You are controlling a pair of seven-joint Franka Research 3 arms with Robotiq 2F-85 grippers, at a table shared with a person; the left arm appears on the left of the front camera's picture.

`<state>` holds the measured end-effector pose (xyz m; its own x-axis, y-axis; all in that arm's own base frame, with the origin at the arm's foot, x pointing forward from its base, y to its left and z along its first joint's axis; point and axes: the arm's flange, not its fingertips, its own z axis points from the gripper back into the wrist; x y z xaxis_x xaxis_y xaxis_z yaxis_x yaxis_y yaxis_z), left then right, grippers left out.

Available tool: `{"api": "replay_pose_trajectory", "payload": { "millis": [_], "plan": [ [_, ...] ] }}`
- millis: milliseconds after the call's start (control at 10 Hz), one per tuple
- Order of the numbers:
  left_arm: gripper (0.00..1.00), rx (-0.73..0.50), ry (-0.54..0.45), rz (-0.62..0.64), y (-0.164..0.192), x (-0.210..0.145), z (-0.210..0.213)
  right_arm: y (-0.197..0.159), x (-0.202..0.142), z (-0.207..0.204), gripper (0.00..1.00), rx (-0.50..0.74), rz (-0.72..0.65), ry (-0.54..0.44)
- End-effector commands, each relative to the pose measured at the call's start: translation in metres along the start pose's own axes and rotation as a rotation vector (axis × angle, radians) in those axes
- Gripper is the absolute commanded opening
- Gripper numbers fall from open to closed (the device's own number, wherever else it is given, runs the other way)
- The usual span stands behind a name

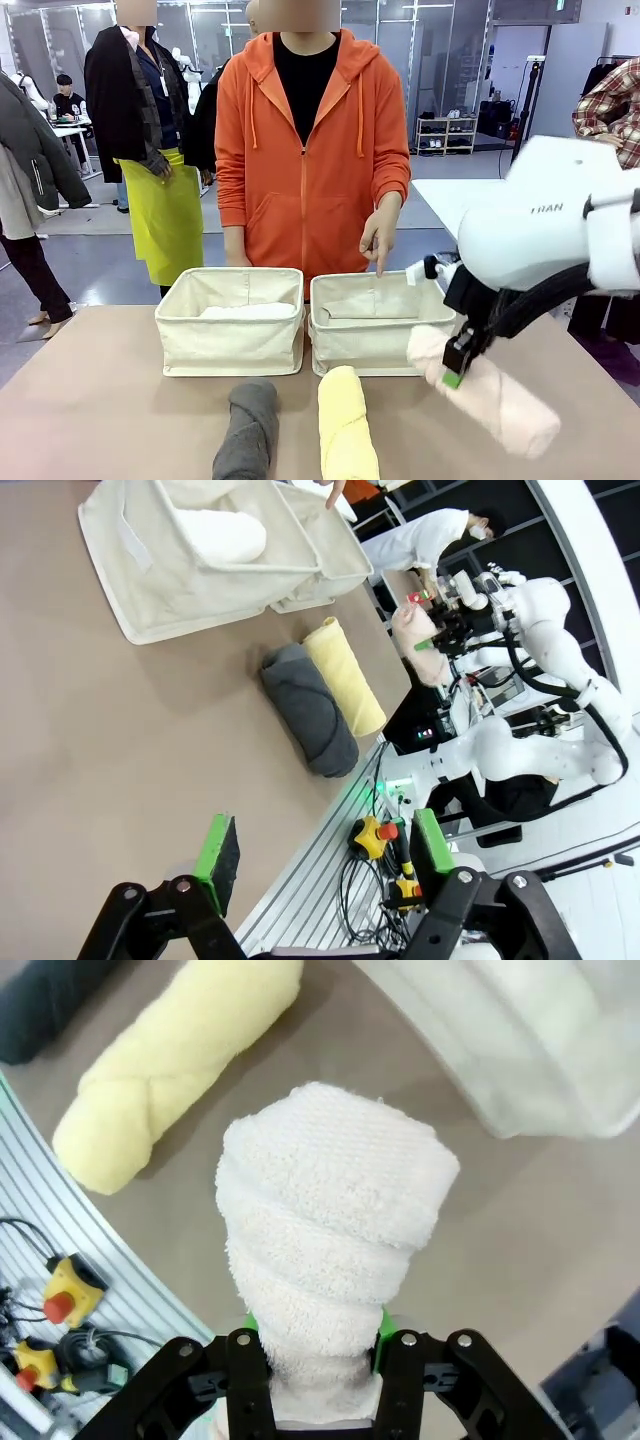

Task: Divide the towels into two baskets.
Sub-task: Pick up one hotel-folded towel from the bottom of the table and place it in the Fabric basket indicated by the person.

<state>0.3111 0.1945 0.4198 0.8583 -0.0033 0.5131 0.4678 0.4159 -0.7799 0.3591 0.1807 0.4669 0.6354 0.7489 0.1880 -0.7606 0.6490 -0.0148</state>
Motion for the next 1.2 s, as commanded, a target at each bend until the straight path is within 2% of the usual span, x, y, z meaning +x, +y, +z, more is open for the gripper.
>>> {"api": "replay_pose_trajectory", "payload": {
  "millis": [0,300,600,800,1100],
  "plan": [
    [0.87,-0.009,-0.001,-0.006,-0.002,0.001,0.003,-0.016,0.048,0.029,0.37,-0.076,0.244,-0.03],
    [0.87,-0.009,-0.001,-0.006,-0.002,0.001,0.003,-0.037,0.129,0.032,0.37,-0.218,0.549,0.014],
    [0.87,-0.009,-0.001,-0.006,-0.002,0.001,0.003,-0.063,0.193,-0.005,0.37,-0.331,0.697,0.051],
    [0.87,-0.009,-0.001,-0.006,-0.002,0.001,0.003,-0.074,0.22,-0.031,0.37,-0.244,0.778,0.065],
    [0.87,-0.009,-0.001,-0.006,-0.002,0.001,0.003,-0.104,0.249,-0.063,0.37,-0.192,0.844,0.1]
  ]
}}
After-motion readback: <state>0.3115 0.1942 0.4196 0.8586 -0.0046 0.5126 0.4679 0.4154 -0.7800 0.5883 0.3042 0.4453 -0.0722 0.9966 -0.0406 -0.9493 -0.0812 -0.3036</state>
